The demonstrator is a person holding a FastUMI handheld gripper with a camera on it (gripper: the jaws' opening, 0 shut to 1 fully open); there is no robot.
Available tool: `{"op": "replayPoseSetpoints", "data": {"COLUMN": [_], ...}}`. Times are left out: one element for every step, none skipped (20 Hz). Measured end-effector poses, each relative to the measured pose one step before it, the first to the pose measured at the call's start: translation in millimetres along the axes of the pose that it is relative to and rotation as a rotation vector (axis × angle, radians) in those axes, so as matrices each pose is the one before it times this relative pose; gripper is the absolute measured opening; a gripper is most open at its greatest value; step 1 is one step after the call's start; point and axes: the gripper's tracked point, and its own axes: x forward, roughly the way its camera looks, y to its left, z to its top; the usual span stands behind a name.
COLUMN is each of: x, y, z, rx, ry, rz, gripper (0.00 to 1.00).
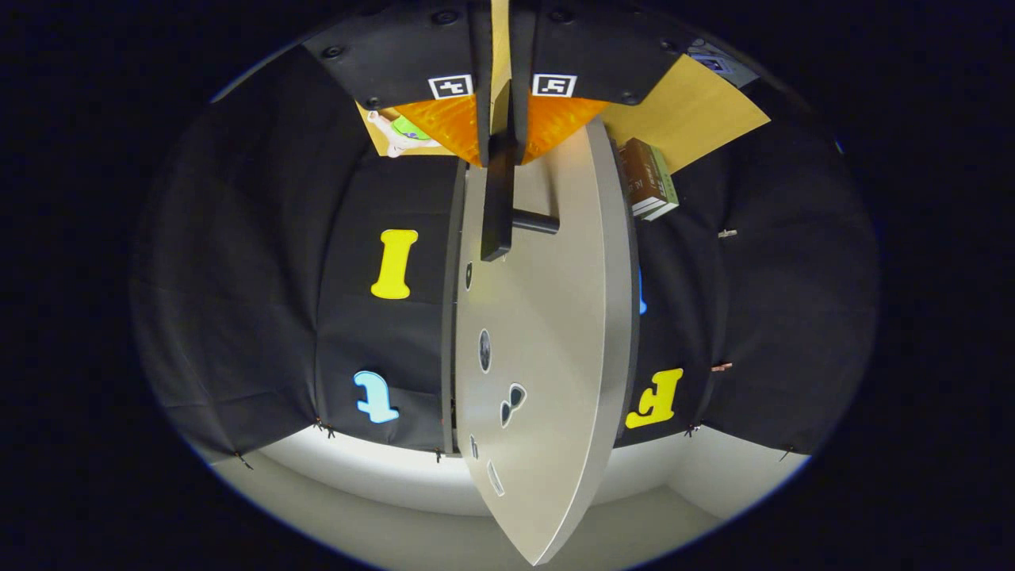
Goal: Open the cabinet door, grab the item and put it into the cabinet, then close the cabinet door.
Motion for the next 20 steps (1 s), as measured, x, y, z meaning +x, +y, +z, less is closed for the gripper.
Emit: {"op": "replayPoseSetpoints", "data": {"x": [0.18, 0.12, -0.85, -0.40, -0.04, -0.31, 0.08, -1.76, -1.59, -3.97, -2.38, -2.59, 1.42, -0.68, -1.85, -2.94, 0.57, 1.15, 1.58, 1.76], "y": [-5.08, -4.38, -3.83, -2.61, -1.57, -0.10, -0.65, -1.41, -2.36, -0.08, -1.21, -2.93, -4.72, -3.86, -2.58, 3.06, 4.71, 6.53, 1.31, -0.44], "z": [0.44, -0.29, -0.31, 0.02, 0.35, -0.82, -1.22, -0.73, -0.26, -1.36, -0.42, 2.46, 2.61, 1.90, 1.89, 3.46, 3.07, 2.14, 0.53, -2.03], "rx": [-0.00256, -0.00196, 0.00130, 0.00473, 0.01148, 0.01575, 0.01677, 0.01121, 0.00810, 0.00914, 0.00376, -0.00437, -0.00799, -0.00878, -0.00261, 0.00507, 0.00864, -0.00088, -0.01582, -0.01522], "ry": [-0.00429, -0.00074, -0.00076, 0.00038, -0.00232, 0.00433, 0.00657, 0.00332, 0.00279, 0.00714, -0.00053, -0.01149, -0.01044, -0.01077, -0.01147, -0.01519, -0.01737, -0.01744, -0.01022, 0.00247], "rz": [-0.01830, -0.01817, -0.01662, -0.00990, -0.00863, -0.00747, -0.01272, -0.01489, -0.01603, -0.01442, -0.01685, -0.02667, -0.02698, -0.03284, -0.02474, -0.00950, -0.00258, 0.00302, -0.00350, -0.01233], "gripper": [0.12, 0.12, 0.12, 0.11, 0.08, 0.07, 0.07, 0.07, 0.06, 0.06, 0.06, 0.06, 0.07, 0.07, 0.07, 0.07, 0.07, 0.07, 0.07, 0.07]}}
